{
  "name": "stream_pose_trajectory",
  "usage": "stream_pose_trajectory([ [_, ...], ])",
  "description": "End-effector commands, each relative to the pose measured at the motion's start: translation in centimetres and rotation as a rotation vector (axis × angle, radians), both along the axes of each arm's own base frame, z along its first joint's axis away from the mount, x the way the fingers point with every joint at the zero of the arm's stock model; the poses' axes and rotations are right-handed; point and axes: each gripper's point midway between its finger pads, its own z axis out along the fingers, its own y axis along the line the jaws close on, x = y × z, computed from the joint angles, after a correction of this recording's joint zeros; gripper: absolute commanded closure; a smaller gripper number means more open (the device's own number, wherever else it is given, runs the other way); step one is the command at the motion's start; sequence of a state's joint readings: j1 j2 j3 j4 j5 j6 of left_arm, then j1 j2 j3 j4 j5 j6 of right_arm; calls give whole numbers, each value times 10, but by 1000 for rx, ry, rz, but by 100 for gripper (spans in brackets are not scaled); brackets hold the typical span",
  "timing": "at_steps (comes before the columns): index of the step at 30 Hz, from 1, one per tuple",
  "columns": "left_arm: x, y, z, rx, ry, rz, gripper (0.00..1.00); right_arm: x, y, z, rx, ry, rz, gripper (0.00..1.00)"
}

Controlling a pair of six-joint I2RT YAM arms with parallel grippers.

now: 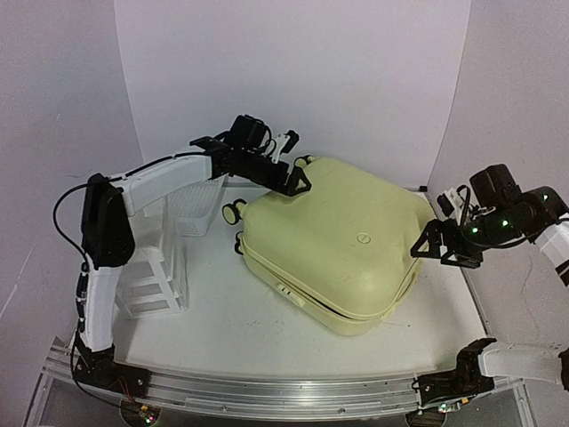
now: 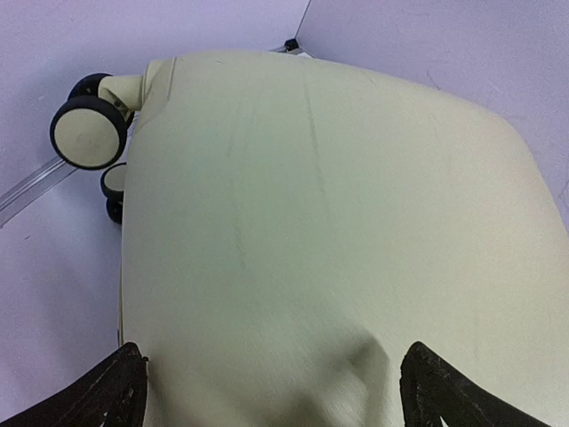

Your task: Open, take out, and arrange the luggage

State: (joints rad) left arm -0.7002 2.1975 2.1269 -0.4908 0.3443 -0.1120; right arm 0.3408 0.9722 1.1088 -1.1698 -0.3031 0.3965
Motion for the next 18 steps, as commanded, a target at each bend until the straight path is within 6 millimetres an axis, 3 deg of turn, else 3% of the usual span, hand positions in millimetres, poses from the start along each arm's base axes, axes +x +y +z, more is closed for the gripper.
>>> stream_pose_trajectory([
  [1,-62,53,81,82,-159,-6,1,19,-14,20,-146,-86,41,2],
  [5,-94,90,94,26,-112,78,1,50,2,38,-143,-144,76,2],
  [8,-117,111,83,-65,11,170,1,70,18,48,-125,-171,106,2],
  [11,-126,127,58,-202,207,327,0,87,29,45,-133,-162,122,2],
  [13,-128,134,37,-325,370,453,1,93,34,43,-130,-164,123,2],
  [16,-118,138,26,-420,531,607,1,101,35,41,-137,-181,109,2],
  [18,-109,133,25,-433,581,646,0,109,24,39,-200,-195,67,2],
])
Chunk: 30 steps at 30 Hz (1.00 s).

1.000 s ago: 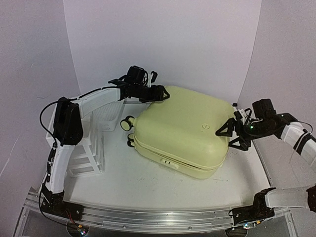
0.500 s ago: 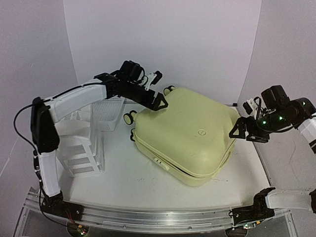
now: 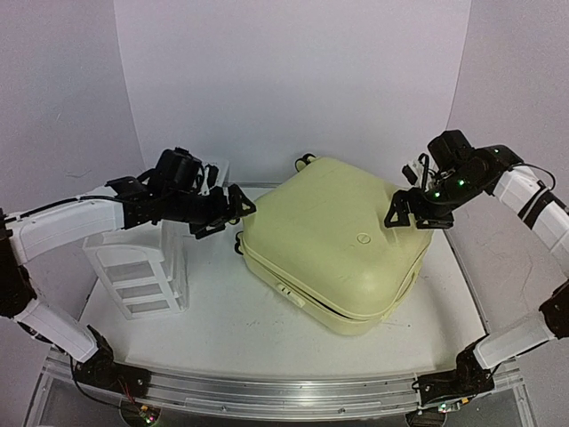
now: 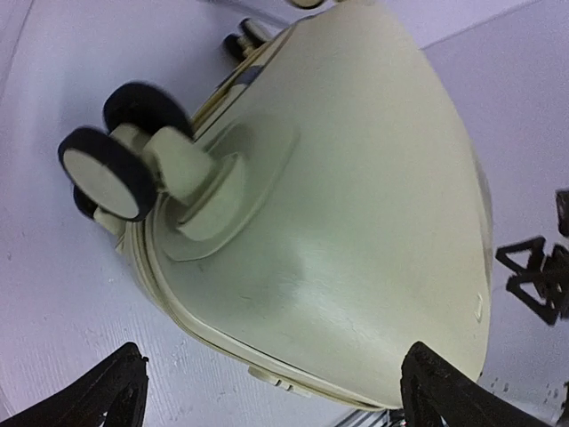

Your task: Open, take out, and arrange the luggage

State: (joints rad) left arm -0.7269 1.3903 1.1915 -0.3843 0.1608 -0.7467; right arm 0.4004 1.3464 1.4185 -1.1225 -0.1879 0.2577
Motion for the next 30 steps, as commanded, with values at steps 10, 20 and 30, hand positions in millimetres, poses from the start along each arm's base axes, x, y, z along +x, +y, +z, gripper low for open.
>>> stream_pose_trajectory([
  [10,63,-29,-12,-274,306,371,1,133,-41,43,134,-95,-189,2],
  [20,87,-87,-36,-167,277,129,8,182,-32,-16,231,91,-184,2],
  [30,134,-154,-28,-130,97,-107,12,50,-46,-38,376,152,-318,2],
])
